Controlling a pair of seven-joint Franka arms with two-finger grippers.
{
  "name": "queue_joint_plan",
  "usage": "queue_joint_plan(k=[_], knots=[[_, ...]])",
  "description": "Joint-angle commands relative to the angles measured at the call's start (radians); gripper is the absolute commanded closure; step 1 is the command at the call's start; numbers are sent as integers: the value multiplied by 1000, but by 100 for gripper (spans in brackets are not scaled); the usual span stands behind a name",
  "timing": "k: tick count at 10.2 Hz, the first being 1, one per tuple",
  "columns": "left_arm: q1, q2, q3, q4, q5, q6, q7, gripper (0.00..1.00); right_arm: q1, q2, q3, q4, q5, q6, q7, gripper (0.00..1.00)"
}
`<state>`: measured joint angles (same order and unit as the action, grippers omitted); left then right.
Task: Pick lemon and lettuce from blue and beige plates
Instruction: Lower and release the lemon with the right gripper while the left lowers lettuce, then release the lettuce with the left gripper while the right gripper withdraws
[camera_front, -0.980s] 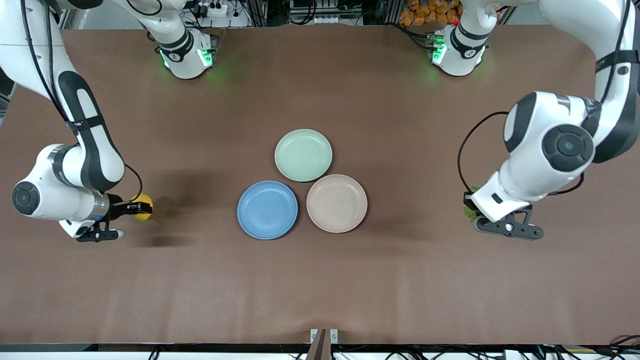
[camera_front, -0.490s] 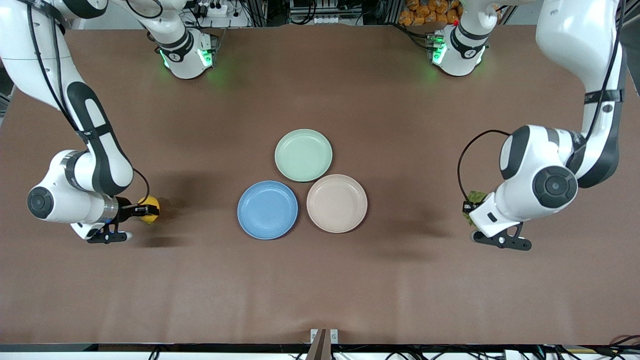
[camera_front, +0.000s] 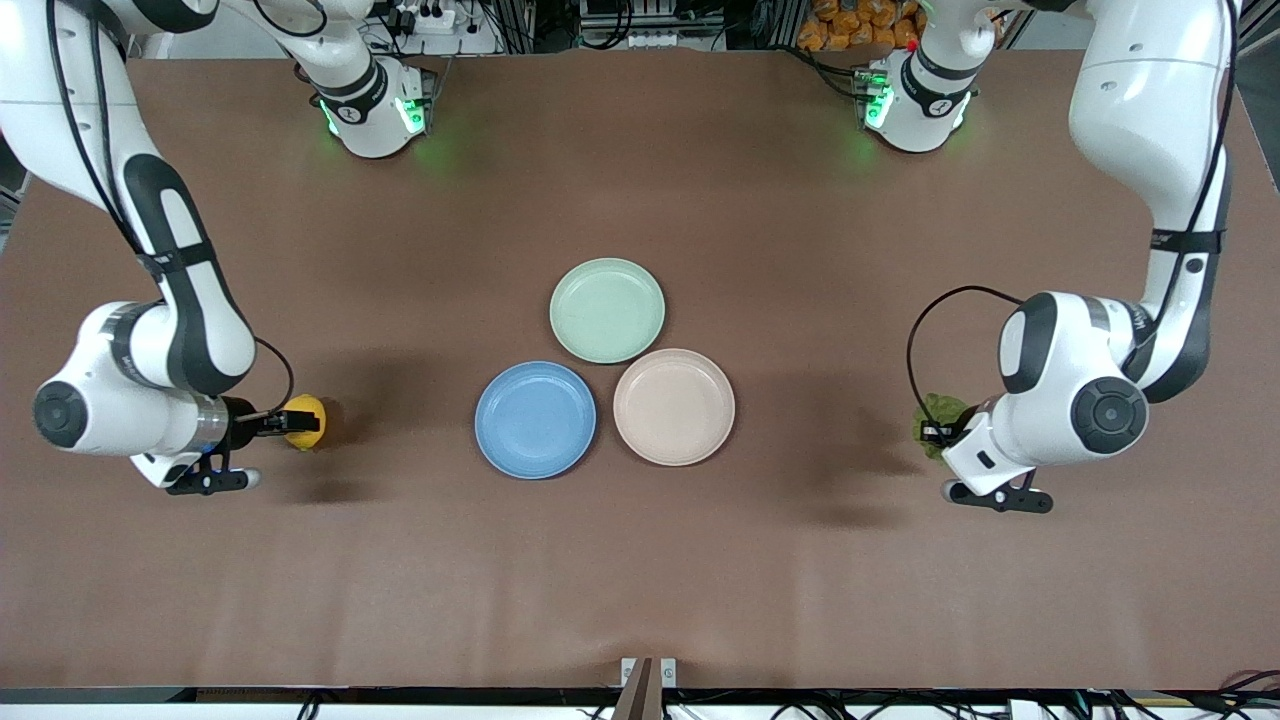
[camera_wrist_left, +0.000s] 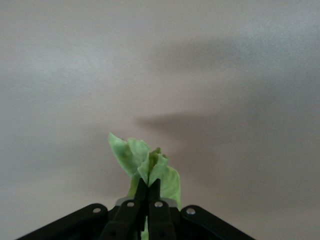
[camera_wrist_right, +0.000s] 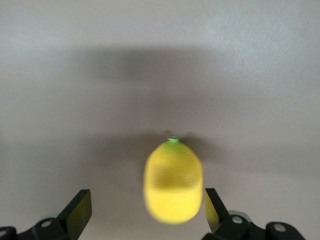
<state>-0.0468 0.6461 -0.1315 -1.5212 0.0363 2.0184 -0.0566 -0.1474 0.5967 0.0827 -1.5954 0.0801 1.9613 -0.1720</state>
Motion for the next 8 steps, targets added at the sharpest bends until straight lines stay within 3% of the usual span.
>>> queue_joint_plan(k=[1,3,7,8], knots=[[2,33,-4,6,-62,17,0,100,8,-79,-1,131,9,-262,37,0],[7,50,-3,7,-78,17,-11,100,8,-228,-15,153,1,-395,86,0],[1,78,0,10,-99,45,-26,97,49,-457,-21,147,3,-479,229,0],[1,79,0,10,-101,43,-48,19,81,-497,-29,144,1,-493,232,0]])
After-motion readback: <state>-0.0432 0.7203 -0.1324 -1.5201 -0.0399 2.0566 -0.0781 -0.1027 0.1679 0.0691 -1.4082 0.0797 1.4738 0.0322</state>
